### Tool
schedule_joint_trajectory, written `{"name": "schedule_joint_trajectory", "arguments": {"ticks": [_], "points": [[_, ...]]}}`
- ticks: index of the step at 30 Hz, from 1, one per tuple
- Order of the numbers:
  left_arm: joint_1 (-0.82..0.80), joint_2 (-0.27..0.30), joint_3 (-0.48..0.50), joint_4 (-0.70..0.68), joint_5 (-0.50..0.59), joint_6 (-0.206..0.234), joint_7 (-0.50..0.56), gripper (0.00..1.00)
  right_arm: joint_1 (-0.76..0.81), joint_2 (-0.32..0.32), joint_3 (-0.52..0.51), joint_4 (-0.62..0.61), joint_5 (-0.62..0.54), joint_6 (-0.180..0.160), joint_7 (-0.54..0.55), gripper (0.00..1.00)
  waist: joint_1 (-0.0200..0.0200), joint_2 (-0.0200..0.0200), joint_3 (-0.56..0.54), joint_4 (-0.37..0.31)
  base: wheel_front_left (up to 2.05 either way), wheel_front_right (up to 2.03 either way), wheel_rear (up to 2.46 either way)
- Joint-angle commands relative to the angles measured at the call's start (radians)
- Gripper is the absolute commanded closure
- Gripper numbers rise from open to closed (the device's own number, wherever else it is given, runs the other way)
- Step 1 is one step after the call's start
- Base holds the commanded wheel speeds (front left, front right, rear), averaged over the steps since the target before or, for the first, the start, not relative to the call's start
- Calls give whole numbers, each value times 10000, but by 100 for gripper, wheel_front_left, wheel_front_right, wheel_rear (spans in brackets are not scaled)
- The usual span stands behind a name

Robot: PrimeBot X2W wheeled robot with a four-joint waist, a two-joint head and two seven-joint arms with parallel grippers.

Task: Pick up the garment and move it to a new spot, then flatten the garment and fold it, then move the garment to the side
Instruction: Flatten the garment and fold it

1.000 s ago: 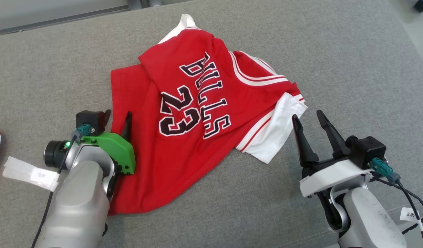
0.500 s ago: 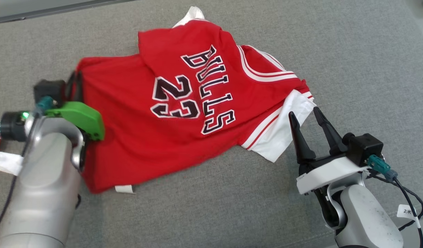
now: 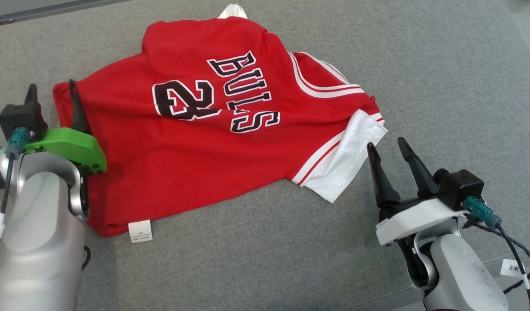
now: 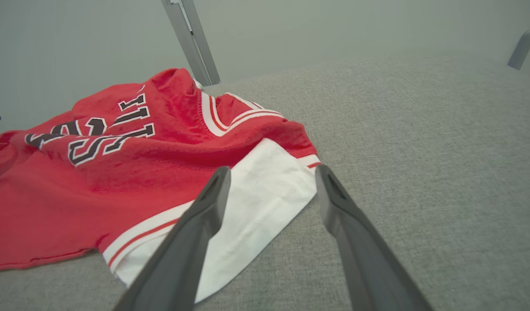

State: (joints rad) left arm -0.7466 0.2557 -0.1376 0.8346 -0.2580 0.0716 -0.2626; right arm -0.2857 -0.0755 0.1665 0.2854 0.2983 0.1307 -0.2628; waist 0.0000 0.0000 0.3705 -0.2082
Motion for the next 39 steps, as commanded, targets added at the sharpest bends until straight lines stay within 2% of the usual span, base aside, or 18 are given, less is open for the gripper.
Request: {"name": "schedule_joint_trajectory", "arguments": {"ticks": [1,12,16,19,25,35,36,37,38,39], "points": [[333,-88,111,-250,-59,-7,-29,0,195,-29,-98,60,-25,0,-29,0,0,0,-223,188,0,0,0],[2741,-1301,753,-2566,233,-506,-17,0,450,12,-640,577,-126,0,-29,0,0,0,-1190,1136,0,0,0],[3538,-1695,716,-2862,372,-757,-19,0,169,-41,-868,1250,-199,0,-29,0,0,0,-1386,1584,0,0,0],[3916,-1879,551,-2954,532,-928,-19,0,-54,-4,-1415,1784,-367,0,-29,0,0,0,-1435,1929,0,0,0],[4332,-1997,338,-3131,674,-1124,-18,0,-321,134,-2760,2402,-704,0,-29,0,0,0,-1403,2388,0,0,0],[4457,-2043,184,-3214,646,-1165,-20,0,-564,218,-3749,3484,-932,-3,-29,1,0,0,-1360,2645,0,0,0],[4467,-2043,166,-3222,614,-1177,-18,0,-600,221,-3836,3590,-922,-3,-29,14,0,0,-1355,2662,0,0,0],[4470,-2044,147,-3230,586,-1184,-20,0,-661,227,-3884,3668,-906,-3,-29,44,0,0,-1348,2680,0,0,0],[4465,-2043,133,-3239,582,-1193,-18,0,-711,231,-3904,3721,-897,-3,-29,62,0,0,-1342,2694,0,0,0],[4464,-2042,121,-3247,591,-1199,-20,0,-743,233,-3907,3784,-852,-3,-29,89,0,0,-1347,2703,0,0,0]]}}
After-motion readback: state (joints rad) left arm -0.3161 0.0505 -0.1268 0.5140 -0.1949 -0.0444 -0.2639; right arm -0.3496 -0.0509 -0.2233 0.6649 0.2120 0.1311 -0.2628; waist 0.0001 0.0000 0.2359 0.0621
